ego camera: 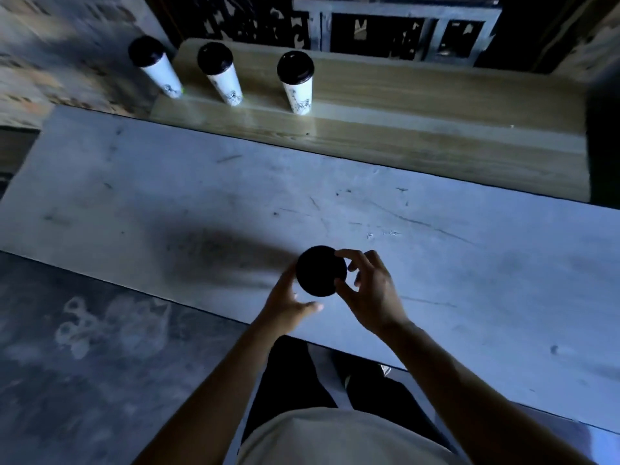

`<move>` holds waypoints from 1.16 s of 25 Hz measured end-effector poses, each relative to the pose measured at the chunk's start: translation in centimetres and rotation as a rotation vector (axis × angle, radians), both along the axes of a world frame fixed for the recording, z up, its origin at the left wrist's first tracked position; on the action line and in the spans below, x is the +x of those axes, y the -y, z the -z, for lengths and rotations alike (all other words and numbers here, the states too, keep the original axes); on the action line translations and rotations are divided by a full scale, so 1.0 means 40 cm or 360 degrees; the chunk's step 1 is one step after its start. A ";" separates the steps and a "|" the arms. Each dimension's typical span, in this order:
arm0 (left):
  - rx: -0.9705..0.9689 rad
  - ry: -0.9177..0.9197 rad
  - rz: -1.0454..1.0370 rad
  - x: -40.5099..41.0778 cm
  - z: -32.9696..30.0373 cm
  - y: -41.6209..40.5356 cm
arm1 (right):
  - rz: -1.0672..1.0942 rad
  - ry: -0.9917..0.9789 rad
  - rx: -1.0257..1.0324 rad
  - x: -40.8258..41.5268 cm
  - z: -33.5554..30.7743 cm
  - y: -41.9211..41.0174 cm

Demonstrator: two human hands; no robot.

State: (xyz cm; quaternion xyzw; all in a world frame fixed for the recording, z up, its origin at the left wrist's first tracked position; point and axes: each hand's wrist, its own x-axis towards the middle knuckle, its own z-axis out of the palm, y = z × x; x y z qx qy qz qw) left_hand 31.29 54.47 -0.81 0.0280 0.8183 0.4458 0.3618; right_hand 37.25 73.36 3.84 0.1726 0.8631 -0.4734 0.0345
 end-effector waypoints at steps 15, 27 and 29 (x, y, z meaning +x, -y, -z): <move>-0.0500 -0.1045 0.0906 0.012 -0.185 0.014 | 0.0729 0.0731 -0.0528 0.010 -0.092 0.130; -0.0677 -0.1422 0.1071 0.014 -0.238 0.085 | 0.0646 0.0397 -0.0597 0.011 -0.128 0.226; -0.0637 -0.1354 0.1034 0.010 -0.241 0.085 | 0.0607 0.0418 -0.0510 0.006 -0.135 0.222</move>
